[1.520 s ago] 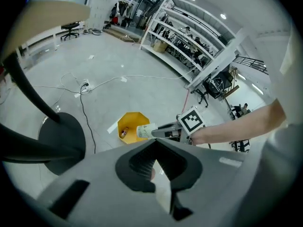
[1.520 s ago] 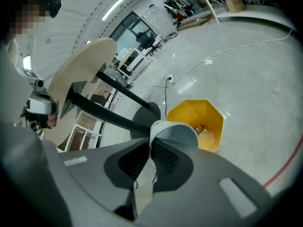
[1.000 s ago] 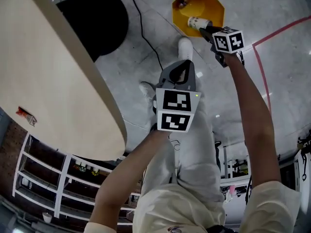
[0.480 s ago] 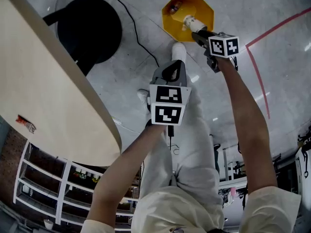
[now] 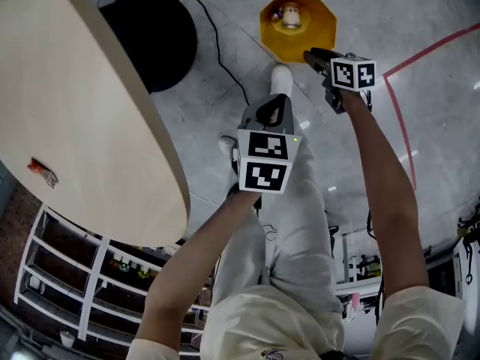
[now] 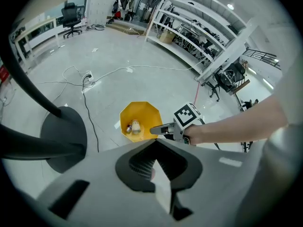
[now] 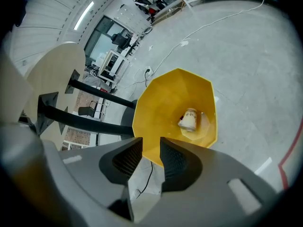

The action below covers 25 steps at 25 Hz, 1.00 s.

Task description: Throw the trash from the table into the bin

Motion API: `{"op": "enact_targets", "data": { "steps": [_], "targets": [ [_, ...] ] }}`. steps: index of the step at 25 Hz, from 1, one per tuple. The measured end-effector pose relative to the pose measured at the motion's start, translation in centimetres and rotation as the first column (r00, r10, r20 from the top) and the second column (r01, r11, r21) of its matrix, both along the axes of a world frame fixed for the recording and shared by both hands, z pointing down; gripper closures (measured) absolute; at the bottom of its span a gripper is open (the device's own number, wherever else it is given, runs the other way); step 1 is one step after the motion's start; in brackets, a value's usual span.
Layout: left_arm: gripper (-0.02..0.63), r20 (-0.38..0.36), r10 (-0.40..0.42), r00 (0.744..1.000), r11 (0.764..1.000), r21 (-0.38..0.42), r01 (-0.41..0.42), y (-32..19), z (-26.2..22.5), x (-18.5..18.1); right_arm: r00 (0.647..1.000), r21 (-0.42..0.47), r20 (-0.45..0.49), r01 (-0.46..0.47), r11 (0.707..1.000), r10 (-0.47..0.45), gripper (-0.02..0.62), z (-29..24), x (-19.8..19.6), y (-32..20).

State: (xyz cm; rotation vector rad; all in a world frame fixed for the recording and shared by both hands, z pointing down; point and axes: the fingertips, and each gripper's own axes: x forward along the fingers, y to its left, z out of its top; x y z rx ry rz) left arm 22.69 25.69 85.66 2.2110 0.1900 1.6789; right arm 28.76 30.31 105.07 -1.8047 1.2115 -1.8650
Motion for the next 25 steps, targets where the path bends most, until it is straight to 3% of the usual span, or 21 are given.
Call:
{"op": "enact_targets", "data": {
  "steps": [10,18,21,25],
  "targets": [
    [0.601,-0.06,0.036,0.998,0.999,-0.008,-0.036,0.9,-6.4,2.0,0.998,-0.008,-0.012,0.066,0.998,-0.066,0.479,-5.1,0.0,0.2],
    [0.601,-0.109,0.016,0.994,1.0,0.014,-0.014,0.3,-14.4,1.8,0.97,-0.01,-0.046,0.238,0.971,-0.239,0.479,-12.1,0.1,0.7],
    [0.601,-0.126,-0.007,0.992,1.0,0.011,0.008,0.1,-17.5,1.3,0.941,0.001,-0.048,0.336,0.942,-0.335,0.482,-15.6,-0.5,1.0],
    [0.601,-0.161,-0.012,0.987,1.0,0.025,0.016,-0.5,-21.9,0.0,0.865,0.002,-0.077,0.498,0.867,-0.496,0.482,-20.4,-2.7,1.6]
  ]
}}
